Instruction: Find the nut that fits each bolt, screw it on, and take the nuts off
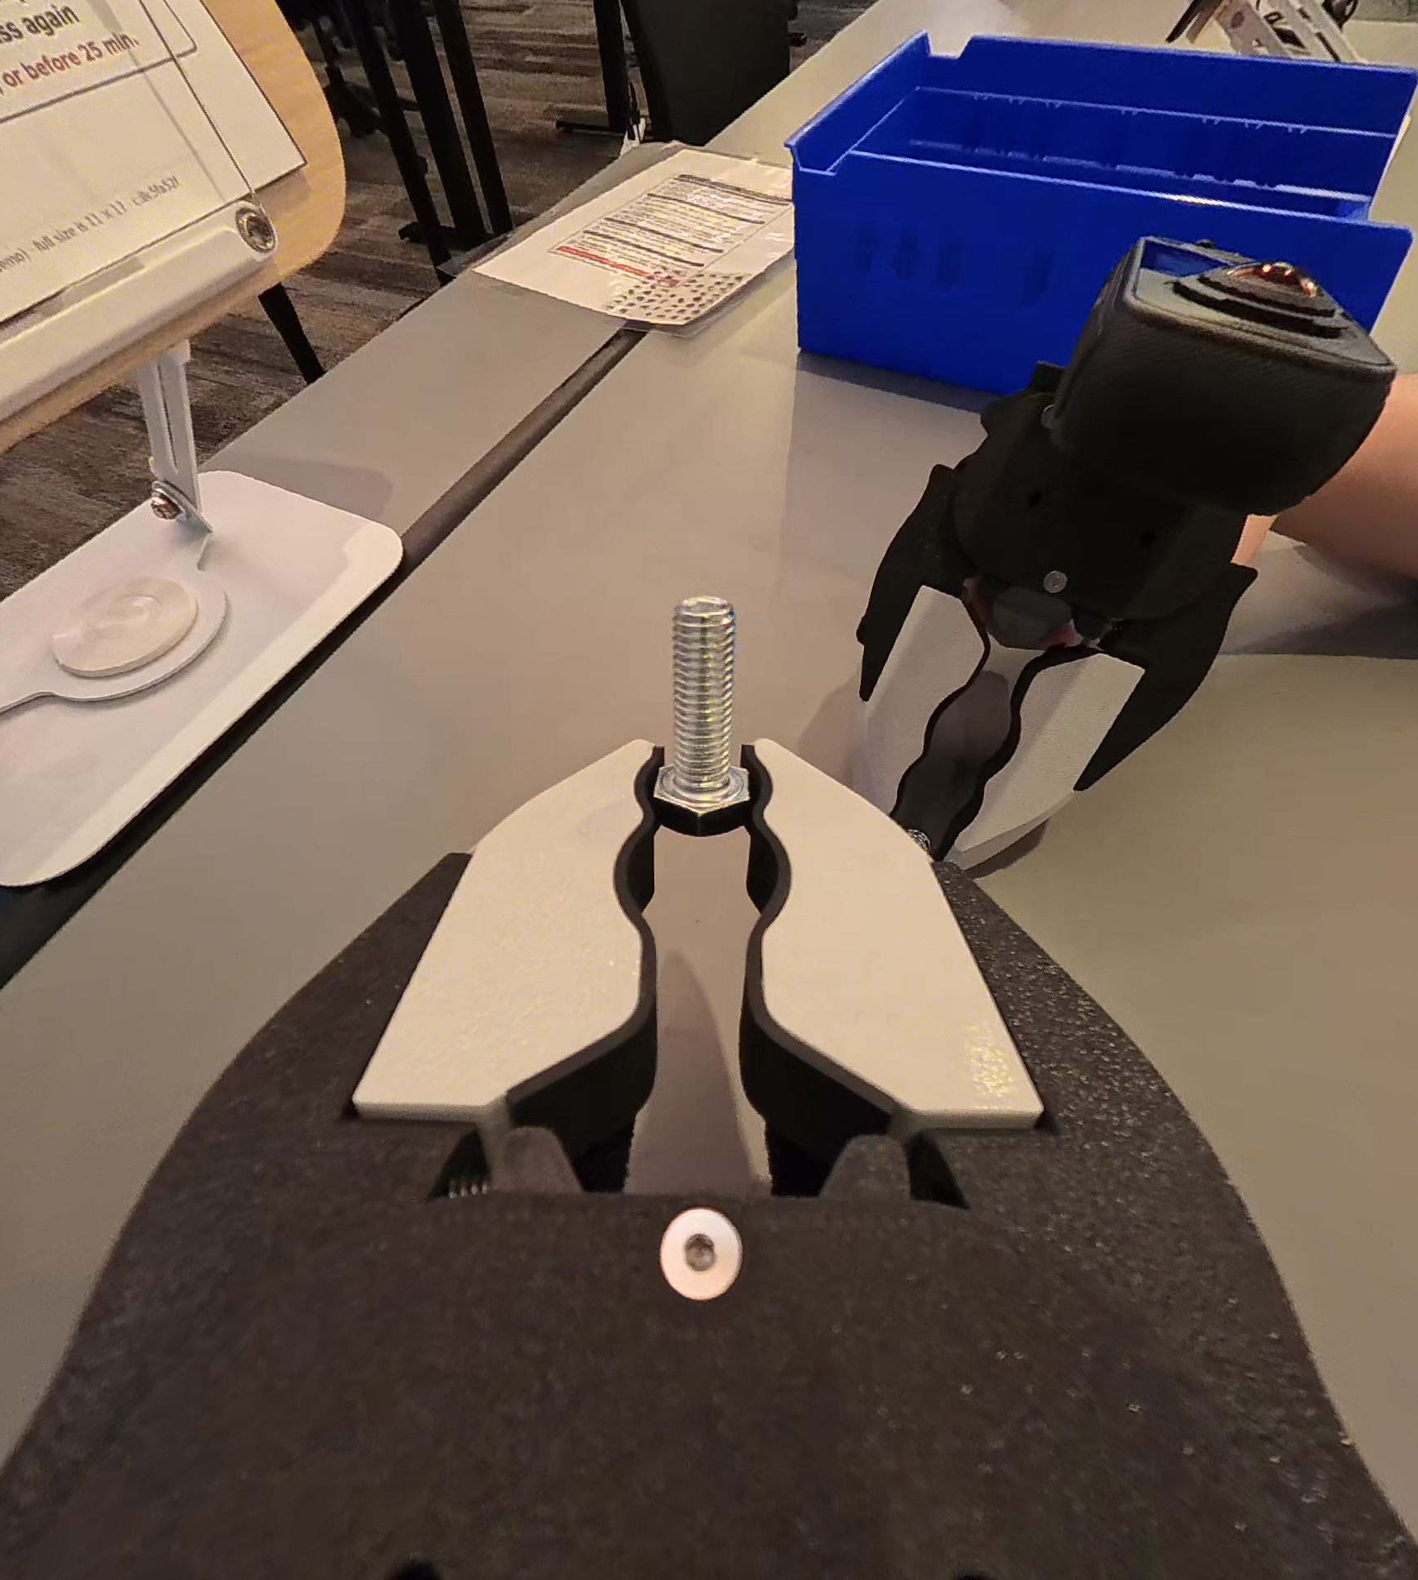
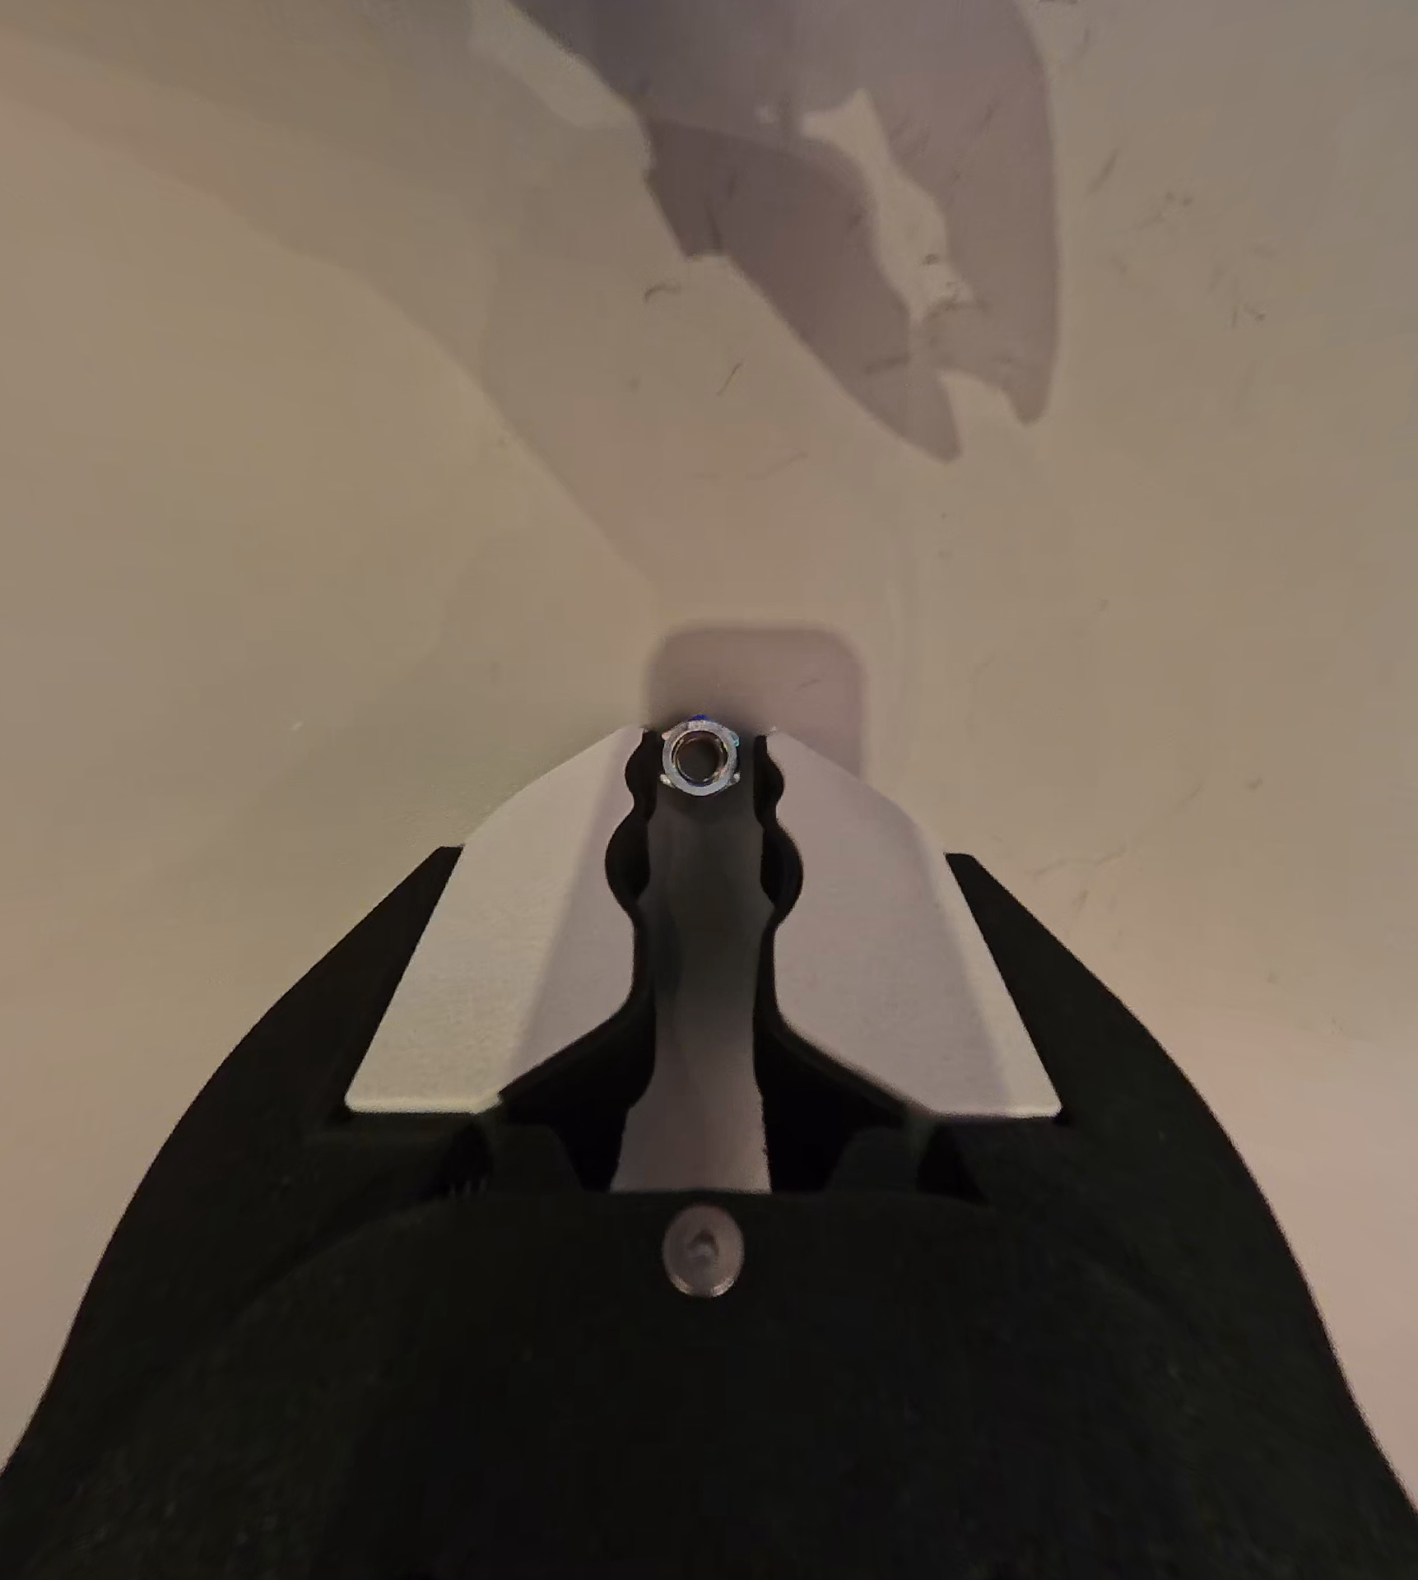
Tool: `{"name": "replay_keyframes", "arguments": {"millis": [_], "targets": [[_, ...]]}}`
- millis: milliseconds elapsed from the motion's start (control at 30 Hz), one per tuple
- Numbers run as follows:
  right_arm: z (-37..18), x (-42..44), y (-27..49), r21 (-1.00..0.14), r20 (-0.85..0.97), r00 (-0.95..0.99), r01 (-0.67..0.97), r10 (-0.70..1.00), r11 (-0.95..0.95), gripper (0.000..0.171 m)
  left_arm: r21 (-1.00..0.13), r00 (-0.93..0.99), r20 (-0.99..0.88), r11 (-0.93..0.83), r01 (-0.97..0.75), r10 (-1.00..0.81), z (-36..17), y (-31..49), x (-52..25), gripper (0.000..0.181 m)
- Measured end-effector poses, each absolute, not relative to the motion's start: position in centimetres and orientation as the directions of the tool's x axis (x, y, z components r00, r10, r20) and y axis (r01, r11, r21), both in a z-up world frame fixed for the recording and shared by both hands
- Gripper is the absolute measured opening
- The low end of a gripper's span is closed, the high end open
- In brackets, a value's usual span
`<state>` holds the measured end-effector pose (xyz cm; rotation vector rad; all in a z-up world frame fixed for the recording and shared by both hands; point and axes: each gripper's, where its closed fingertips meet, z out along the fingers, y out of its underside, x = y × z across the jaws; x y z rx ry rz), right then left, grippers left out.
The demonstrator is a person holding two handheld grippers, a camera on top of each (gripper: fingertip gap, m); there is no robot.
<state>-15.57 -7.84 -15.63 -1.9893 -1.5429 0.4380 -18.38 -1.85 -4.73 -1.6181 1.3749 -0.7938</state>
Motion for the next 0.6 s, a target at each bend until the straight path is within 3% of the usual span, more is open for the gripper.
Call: {"name": "replay_keyframes", "arguments": {"millis": [433,600], "targets": [[-15.1,-14.9,-7.9,-0.639,0.063,0.262,0.752,0.963,-0.163,0.017,-0.895,0.124,-0.017,-0.040,-0.445,-0.992,-5.4,-2.9,-17.9,0.016],[-7.3,-14.6,-8.7,-0.848,0.014,0.232,0.518,0.973,-0.111,0.017,-0.877,0.051,-0.004,-0.021,-0.479,-0.999,-7.0,-4.6,-16.7,0.016]]}}
